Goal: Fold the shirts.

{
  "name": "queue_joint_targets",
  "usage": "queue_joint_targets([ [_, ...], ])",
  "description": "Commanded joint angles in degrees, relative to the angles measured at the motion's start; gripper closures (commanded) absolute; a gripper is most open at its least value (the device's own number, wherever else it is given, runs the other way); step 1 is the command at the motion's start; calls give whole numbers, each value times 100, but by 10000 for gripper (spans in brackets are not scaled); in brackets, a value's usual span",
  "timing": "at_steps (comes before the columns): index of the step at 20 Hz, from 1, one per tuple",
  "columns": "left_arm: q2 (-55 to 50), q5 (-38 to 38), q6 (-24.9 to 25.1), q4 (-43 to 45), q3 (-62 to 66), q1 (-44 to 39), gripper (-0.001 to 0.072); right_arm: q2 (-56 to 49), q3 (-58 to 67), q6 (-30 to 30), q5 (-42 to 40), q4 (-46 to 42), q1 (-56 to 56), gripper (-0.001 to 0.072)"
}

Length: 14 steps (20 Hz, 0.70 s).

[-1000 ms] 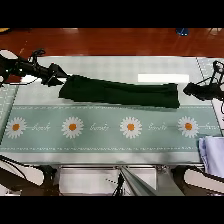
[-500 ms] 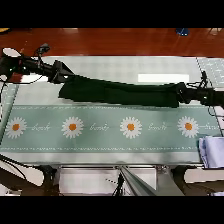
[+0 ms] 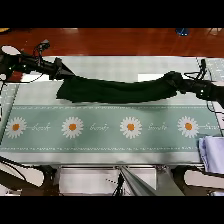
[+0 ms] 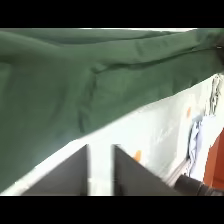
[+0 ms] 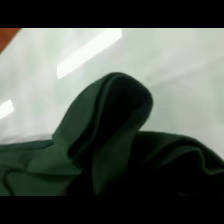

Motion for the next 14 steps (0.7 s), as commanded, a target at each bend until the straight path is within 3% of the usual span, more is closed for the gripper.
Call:
queue_joint_targets([
  [1,125,-74,0,-9,4,-378,629,1080,7,367,494,-909,33,692],
  [2,129,-68,0,-52,4,-560,665,1388,7,570,601,-1145,33,692],
  [5,125,57,0,-177,4,-1200,682,2341,7,1102,1056,-1657,33,692],
  [10,125,319,-13,-177,4,-2229,682,3799,7,2312,1882,-3049,31,692],
  [14,122,684,-31,-177,4,-3189,682,4728,7,2802,2369,-3595,31,692],
])
